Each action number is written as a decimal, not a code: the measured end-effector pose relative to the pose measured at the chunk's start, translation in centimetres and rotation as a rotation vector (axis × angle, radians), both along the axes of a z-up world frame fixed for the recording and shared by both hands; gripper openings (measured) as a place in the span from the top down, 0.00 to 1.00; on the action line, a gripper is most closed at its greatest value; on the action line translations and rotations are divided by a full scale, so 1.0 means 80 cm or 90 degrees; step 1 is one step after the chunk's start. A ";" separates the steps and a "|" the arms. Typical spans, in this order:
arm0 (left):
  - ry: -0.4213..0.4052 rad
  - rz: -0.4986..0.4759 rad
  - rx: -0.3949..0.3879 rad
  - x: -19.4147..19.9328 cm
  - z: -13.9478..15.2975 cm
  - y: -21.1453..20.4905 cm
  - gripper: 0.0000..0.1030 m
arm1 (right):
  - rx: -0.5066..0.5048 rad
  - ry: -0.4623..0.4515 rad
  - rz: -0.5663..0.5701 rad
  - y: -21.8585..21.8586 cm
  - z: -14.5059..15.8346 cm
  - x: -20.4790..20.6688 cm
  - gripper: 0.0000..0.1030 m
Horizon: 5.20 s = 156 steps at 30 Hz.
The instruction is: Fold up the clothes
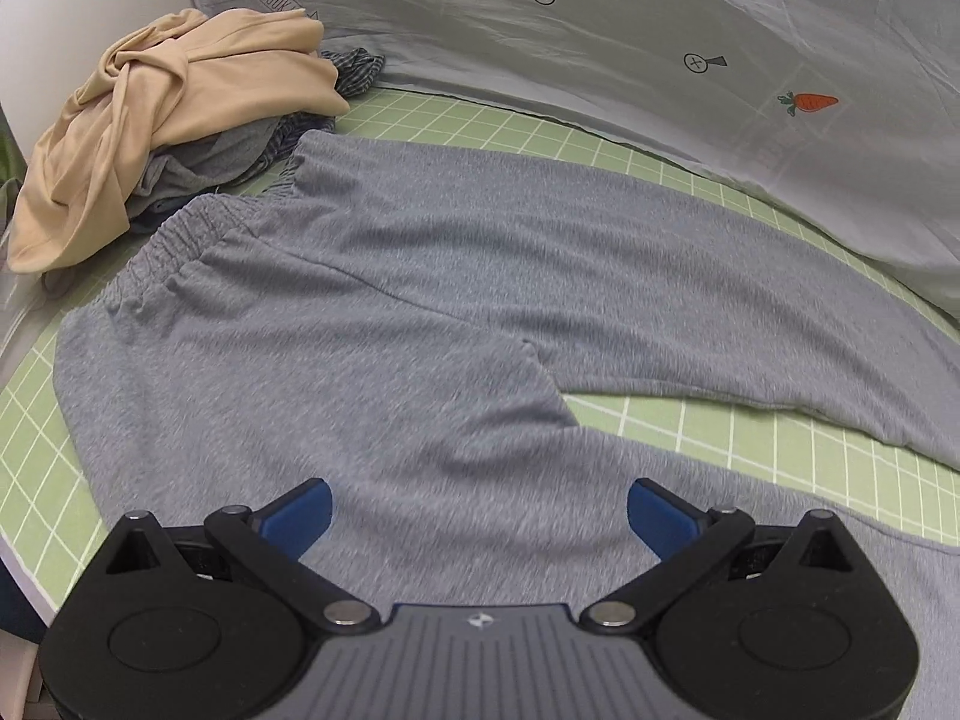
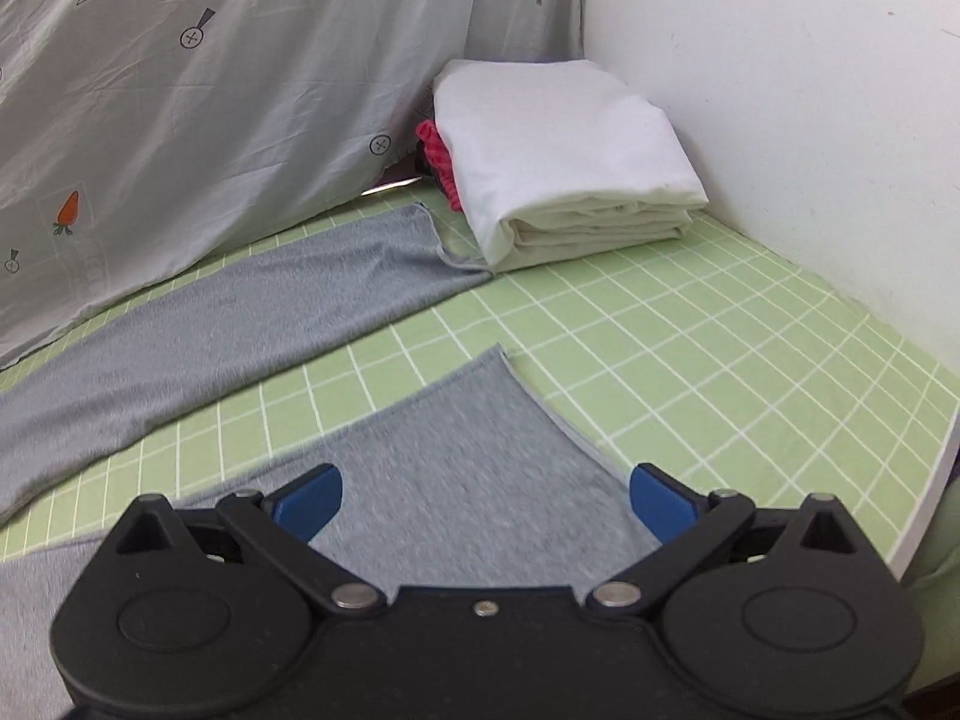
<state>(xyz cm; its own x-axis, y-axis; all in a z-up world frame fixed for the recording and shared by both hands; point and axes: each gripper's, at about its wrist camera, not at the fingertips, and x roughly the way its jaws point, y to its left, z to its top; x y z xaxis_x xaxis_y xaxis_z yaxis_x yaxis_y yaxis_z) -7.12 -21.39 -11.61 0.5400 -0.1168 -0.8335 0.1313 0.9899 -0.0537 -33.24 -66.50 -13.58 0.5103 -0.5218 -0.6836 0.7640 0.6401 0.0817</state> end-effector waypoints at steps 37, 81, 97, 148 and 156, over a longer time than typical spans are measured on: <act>0.033 0.153 -0.028 -0.013 -0.010 0.164 0.00 | 0.071 0.095 -0.137 0.061 -0.077 -0.017 0.00; 0.003 0.377 -0.190 0.163 -0.016 0.319 0.85 | 0.144 -0.059 -0.369 -0.007 -0.035 -0.024 0.98; -0.018 0.434 -0.188 0.041 0.005 0.370 0.86 | 0.098 -0.091 -0.310 -0.017 -0.004 -0.080 0.98; -0.014 0.504 -0.179 0.292 0.002 0.237 0.36 | 0.037 -0.073 -0.110 -0.207 0.040 0.412 0.41; 0.027 0.411 -0.106 0.218 -0.001 0.174 0.19 | 0.060 0.000 -0.120 -0.142 -0.010 0.324 0.31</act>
<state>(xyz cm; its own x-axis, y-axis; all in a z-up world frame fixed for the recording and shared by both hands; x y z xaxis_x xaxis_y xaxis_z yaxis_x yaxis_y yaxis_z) 10.35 -7.50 -11.70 0.5119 0.0899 -0.8543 -0.4909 0.8467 -0.2051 -7.33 -77.86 -14.34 0.4094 -0.5422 -0.7337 0.8695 0.4756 0.1337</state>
